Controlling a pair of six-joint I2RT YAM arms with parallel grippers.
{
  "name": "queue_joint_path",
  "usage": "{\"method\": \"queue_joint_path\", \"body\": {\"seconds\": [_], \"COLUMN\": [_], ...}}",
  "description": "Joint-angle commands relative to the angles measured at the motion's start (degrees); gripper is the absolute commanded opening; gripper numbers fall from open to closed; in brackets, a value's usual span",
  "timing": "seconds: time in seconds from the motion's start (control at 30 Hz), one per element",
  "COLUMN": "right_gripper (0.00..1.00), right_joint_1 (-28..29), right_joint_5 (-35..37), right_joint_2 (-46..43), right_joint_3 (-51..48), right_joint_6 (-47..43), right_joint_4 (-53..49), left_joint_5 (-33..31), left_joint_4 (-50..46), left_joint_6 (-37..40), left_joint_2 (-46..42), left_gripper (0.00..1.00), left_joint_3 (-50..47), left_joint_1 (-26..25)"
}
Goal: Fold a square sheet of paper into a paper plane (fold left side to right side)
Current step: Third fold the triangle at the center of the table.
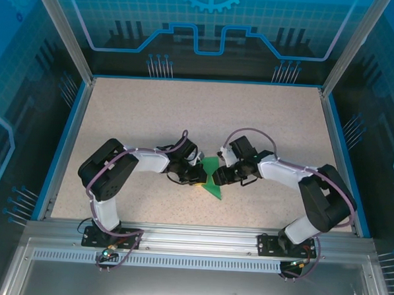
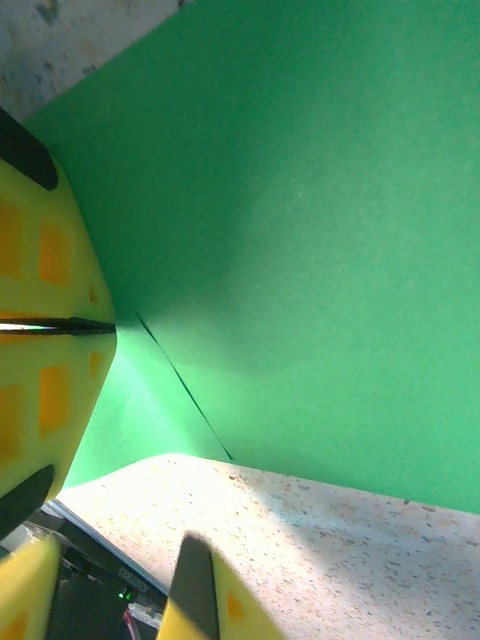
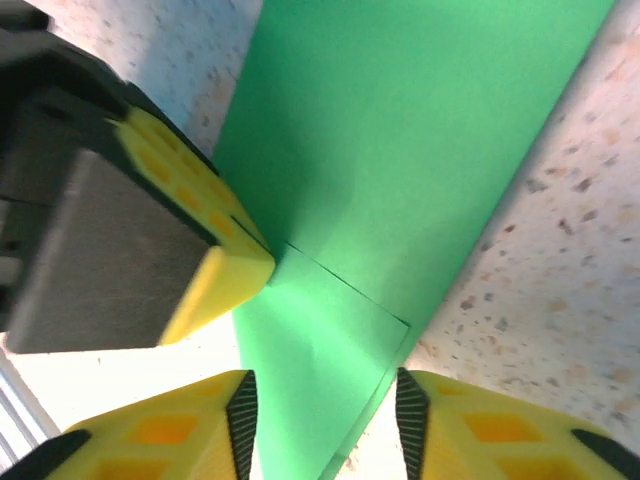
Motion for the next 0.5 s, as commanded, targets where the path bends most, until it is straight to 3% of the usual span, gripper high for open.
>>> {"method": "queue_joint_path", "body": {"seconds": [0.0, 0.23, 0.47], "right_gripper": [0.46, 0.34, 0.3], "right_joint_1": [-0.74, 0.34, 1.95], "right_joint_5": [-2.69, -18.88, -20.37], "right_joint_2": [-3.11, -1.2, 5.3], "right_joint_3": [0.98, -2.37, -2.97], "right_joint_6": [0.1, 4.98, 7.05], "right_joint_4": [-5.34, 0.46, 3.17], "left_joint_5": [-3.99, -4.35, -4.26], "left_joint_4": [-4.5, -4.5, -4.51], "left_joint_6": [0.39, 0.42, 0.41], "left_joint_2": [1.64, 1.44, 1.44], "left_gripper": [0.11, 0.11, 0.11], "left_joint_3": [-2.62, -2.96, -2.68], "left_joint_1": [-0.38, -0.33, -0.38]}}
